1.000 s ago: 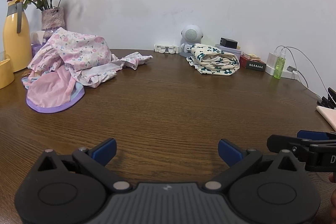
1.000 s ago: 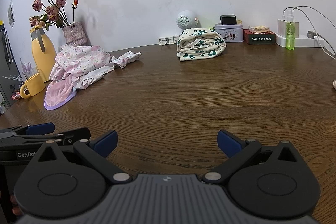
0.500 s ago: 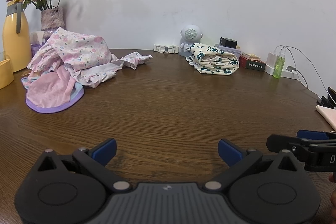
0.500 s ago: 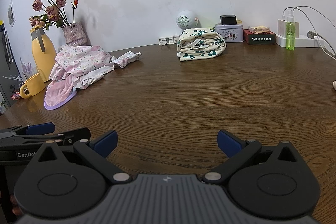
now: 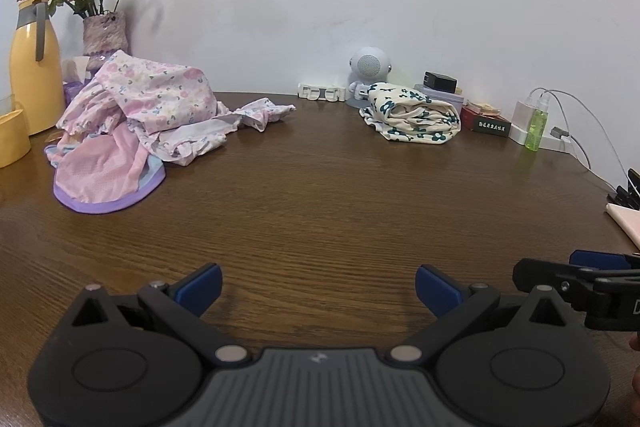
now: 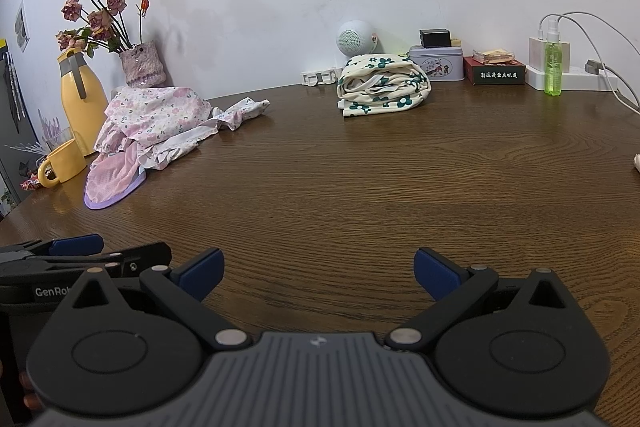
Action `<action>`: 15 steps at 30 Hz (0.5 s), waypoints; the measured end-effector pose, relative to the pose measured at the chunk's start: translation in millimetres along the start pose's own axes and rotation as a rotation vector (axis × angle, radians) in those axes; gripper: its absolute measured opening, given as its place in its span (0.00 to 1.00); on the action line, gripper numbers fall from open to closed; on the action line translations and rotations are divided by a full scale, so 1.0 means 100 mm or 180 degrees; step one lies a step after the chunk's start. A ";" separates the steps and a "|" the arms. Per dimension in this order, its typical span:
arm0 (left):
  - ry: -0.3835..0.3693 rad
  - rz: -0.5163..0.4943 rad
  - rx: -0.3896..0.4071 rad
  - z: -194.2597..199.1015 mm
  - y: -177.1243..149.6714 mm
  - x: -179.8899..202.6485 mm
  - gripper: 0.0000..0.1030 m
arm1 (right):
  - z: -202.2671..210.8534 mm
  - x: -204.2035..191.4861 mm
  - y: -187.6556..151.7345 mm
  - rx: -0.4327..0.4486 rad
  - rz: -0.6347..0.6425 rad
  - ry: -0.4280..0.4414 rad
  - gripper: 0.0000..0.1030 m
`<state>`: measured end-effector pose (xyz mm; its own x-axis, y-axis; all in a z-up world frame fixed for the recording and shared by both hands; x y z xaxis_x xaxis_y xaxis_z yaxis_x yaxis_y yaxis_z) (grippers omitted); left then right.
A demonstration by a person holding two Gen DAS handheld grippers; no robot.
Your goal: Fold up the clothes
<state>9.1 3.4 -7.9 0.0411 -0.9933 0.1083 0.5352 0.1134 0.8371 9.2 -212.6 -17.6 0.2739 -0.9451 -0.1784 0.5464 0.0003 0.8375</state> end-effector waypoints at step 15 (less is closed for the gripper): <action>-0.0052 -0.0023 0.0002 0.01 0.00 0.00 1.00 | -0.01 -0.01 0.00 -0.0016 0.0020 -0.0007 1.00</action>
<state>8.3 3.9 -7.9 0.0235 -0.9936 0.1108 0.5350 0.1061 0.8382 9.6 -211.3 -17.7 0.2756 -0.9457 -0.1721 0.5487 0.0077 0.8360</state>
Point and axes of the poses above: each gripper's, at about its wrist camera, not at the fingertips, and z roughly against the way its jaws point, x to its right, y to its top, the point moved 1 cm from there along -z, roughly the way its jaws point, and after that the axes turned 3 degrees about z, right-handed, at the moved point
